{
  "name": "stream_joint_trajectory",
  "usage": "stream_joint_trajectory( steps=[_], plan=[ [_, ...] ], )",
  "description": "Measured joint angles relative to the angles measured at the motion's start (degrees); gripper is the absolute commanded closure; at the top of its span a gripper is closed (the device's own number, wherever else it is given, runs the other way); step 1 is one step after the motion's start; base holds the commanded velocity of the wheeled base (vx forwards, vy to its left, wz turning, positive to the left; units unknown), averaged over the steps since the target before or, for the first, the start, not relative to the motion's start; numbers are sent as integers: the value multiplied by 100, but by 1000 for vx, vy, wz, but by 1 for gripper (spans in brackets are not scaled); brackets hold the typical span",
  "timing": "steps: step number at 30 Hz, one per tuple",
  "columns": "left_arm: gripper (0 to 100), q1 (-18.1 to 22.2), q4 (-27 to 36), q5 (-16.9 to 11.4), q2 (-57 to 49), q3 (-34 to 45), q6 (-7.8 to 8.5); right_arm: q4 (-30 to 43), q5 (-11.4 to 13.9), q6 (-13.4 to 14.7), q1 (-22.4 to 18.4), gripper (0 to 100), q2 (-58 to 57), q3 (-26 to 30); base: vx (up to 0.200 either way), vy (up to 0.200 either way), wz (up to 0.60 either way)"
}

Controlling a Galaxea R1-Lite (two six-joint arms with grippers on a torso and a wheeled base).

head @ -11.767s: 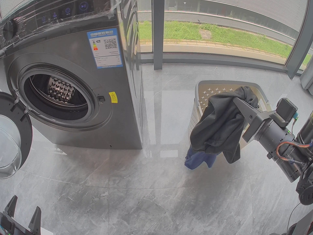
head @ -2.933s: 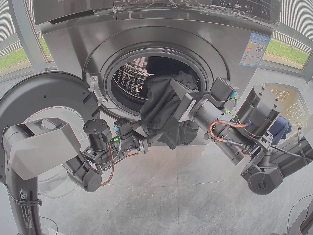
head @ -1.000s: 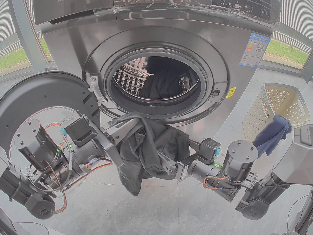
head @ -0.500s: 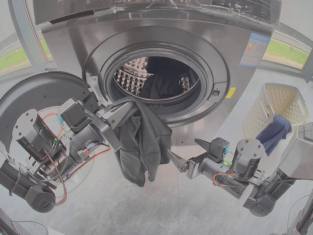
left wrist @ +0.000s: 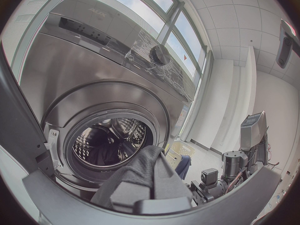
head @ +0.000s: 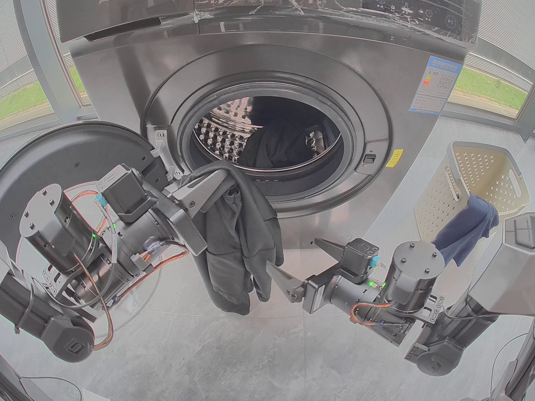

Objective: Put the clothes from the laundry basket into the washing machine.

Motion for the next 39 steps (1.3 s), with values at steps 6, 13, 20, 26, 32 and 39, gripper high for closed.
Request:
stream_joint_trajectory(
  steps=[6,13,20,26,32,39],
  plan=[
    [100,-5,0,0,11,11,0,-9,28,-66,234,0,100,-489,0,0,0],
    [100,-5,4,0,6,13,-2,39,50,-152,197,0,414,-1087,0,0,0],
    [100,-5,2,-4,-13,20,-2,24,52,-196,-66,0,900,-1473,0,0,0],
    [100,-10,0,-6,-22,24,-6,9,55,-199,-310,0,1086,-1536,0,0,0],
    [100,-38,-2,-9,-39,24,-11,44,52,-207,-562,0,1153,-1591,0,0,0],
    [100,-55,-2,-15,-50,50,-11,50,55,-210,-657,0,1252,-1794,0,0,0]
  ],
)
